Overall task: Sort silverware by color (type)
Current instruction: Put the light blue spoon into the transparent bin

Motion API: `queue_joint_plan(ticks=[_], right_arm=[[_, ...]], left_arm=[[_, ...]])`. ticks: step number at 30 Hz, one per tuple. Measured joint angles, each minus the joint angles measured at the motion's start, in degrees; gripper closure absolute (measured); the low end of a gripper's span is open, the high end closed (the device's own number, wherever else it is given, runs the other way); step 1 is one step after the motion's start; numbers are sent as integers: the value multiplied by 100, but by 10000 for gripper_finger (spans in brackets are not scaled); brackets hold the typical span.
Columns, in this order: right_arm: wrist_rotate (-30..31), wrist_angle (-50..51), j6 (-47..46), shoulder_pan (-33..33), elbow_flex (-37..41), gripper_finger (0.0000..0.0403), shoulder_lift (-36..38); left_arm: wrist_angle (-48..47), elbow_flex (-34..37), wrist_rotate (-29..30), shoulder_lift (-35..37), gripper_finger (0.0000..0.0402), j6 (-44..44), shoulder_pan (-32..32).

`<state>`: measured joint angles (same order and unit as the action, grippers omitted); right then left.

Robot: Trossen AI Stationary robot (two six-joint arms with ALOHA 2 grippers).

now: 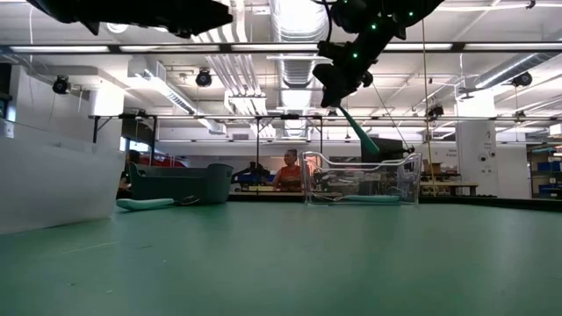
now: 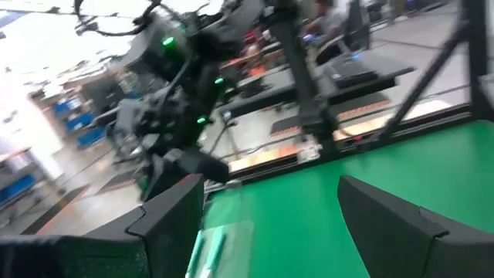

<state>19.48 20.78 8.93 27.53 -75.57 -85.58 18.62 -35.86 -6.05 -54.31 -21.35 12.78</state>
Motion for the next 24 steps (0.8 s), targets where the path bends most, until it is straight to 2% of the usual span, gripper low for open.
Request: queue_joint_plan(ticks=[3,16,24], right_arm=[[-32,2,8,0,7,390,0],[-56,2,-16,0,59,390,7],[-39,-121,13,0,211,390,7]], left_arm=[[-26,203,-265,314,122,-41,-2],[-20,758,-250,1918,122,259,-2],[-28,903,-214,2425,122,423,-2]])
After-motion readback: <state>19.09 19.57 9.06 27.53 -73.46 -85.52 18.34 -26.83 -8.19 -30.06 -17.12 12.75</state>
